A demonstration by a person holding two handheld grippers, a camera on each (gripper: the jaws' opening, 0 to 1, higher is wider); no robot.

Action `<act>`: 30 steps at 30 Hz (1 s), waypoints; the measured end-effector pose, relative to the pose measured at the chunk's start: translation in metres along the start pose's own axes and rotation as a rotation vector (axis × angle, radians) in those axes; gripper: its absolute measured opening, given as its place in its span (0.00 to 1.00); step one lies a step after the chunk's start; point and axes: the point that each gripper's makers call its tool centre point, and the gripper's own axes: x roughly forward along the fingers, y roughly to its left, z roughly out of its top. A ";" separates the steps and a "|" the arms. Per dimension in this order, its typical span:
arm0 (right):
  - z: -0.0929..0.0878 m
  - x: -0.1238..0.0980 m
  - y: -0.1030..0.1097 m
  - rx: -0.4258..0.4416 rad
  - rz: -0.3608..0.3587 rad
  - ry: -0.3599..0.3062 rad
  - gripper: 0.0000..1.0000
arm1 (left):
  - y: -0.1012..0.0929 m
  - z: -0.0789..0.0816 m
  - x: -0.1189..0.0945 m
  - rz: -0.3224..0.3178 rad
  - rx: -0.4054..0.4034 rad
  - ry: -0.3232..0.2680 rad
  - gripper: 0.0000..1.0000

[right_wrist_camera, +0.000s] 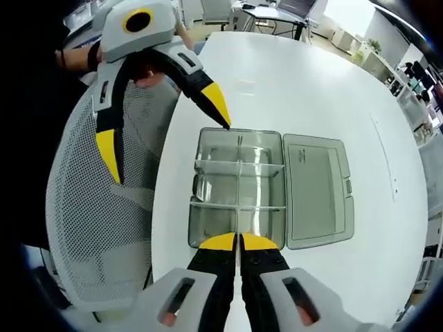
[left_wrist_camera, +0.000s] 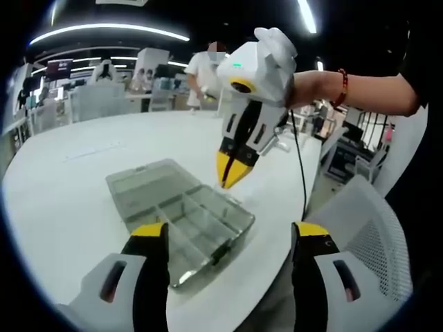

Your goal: Insert the divider into the dual guide fixture by aligning both edges with the guide slots and pushing it downward to the bottom, including one-sided entry, uneven engagement, binding, and posture correction.

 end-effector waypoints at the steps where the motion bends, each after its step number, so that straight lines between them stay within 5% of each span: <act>1: 0.000 0.000 0.000 0.002 0.004 0.000 0.00 | 0.000 0.000 0.000 0.001 -0.001 0.000 0.71; 7: -0.001 0.000 0.001 0.048 0.022 -0.009 0.00 | 0.001 0.001 -0.001 0.003 -0.009 -0.009 0.70; 30: 0.002 0.009 0.000 -0.052 -0.014 0.056 0.00 | 0.001 0.001 -0.002 0.005 -0.011 -0.009 0.69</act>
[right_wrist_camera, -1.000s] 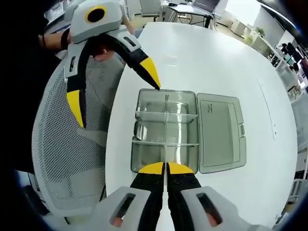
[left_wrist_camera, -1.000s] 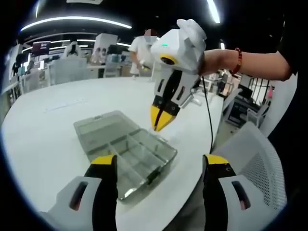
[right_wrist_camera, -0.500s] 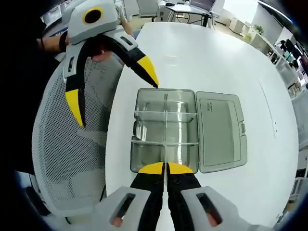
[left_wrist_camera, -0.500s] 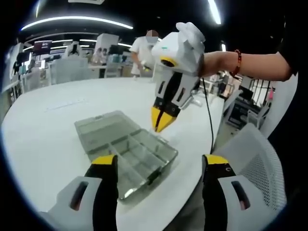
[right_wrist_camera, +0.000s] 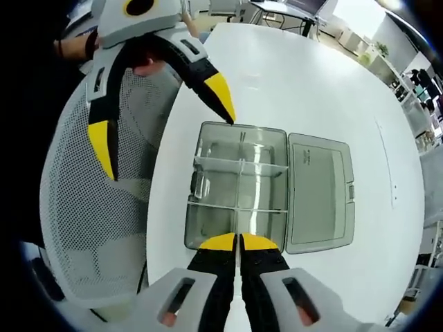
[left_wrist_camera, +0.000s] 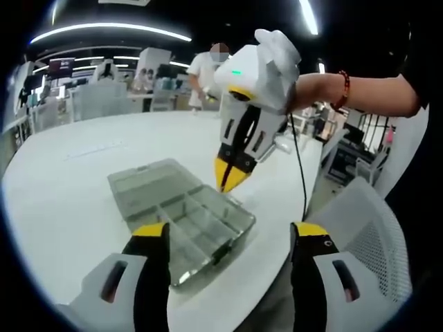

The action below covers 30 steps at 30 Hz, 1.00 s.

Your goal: Insert the divider into the dual guide fixture by aligning both edges with the guide slots and pushing it downward to the bottom, including one-sided entry, uneven engagement, binding, and posture correction.

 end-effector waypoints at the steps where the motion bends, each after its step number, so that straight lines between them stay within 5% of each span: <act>1: 0.000 0.000 0.000 -0.003 0.001 0.001 0.00 | 0.000 0.000 0.000 0.001 -0.002 0.000 0.69; 30: -0.003 0.008 -0.001 0.077 0.045 0.007 0.00 | 0.004 -0.002 -0.001 0.010 -0.017 -0.003 0.69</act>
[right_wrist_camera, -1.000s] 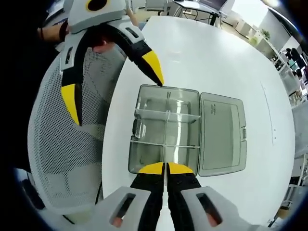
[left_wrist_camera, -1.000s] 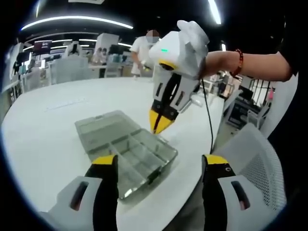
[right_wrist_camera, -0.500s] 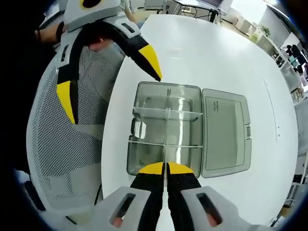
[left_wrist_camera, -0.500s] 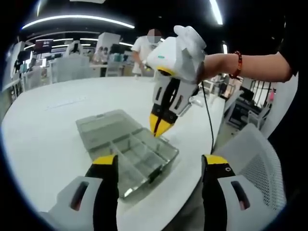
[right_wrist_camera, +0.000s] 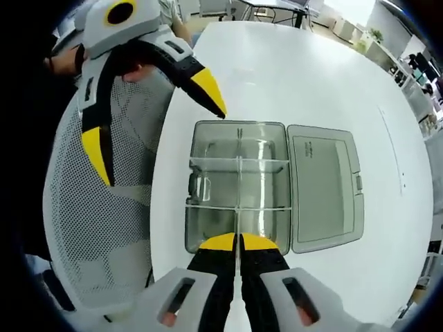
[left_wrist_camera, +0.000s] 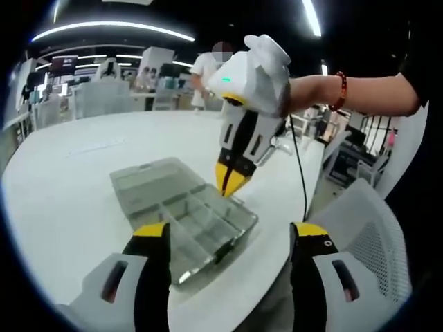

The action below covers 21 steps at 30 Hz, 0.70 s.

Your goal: Insert the divider into the dual guide fixture by aligning both edges with the guide slots and pushing it downward to the bottom, including one-sided entry, uneven engagement, binding, and posture correction.

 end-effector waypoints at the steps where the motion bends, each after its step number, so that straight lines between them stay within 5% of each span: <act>1: 0.000 0.001 0.001 -0.005 0.001 0.007 0.00 | 0.000 0.000 0.000 0.000 -0.002 -0.001 0.69; 21: -0.007 0.025 0.001 0.009 0.002 0.025 0.00 | -0.001 0.000 0.001 0.001 -0.008 0.003 0.69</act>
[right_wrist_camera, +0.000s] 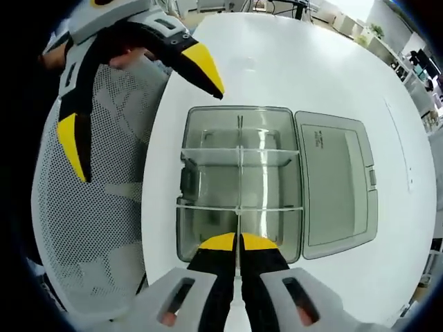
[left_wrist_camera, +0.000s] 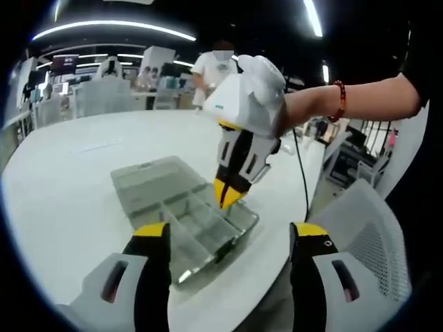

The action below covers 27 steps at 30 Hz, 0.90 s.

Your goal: Insert the divider into the dual guide fixture by aligning both edges with the guide slots and pushing it downward to the bottom, including one-sided entry, uneven engagement, binding, and posture correction.

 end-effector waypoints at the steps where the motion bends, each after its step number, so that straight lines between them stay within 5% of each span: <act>1: 0.000 0.000 0.000 0.000 0.000 0.001 0.00 | 0.000 0.000 0.000 0.001 0.000 0.001 0.69; 23: -0.003 0.002 -0.001 0.014 -0.003 0.056 0.00 | 0.001 0.000 -0.003 0.006 0.003 0.001 0.69; 27: -0.006 0.000 -0.003 0.032 -0.016 0.052 0.07 | -0.002 -0.001 -0.002 -0.001 0.014 0.008 0.69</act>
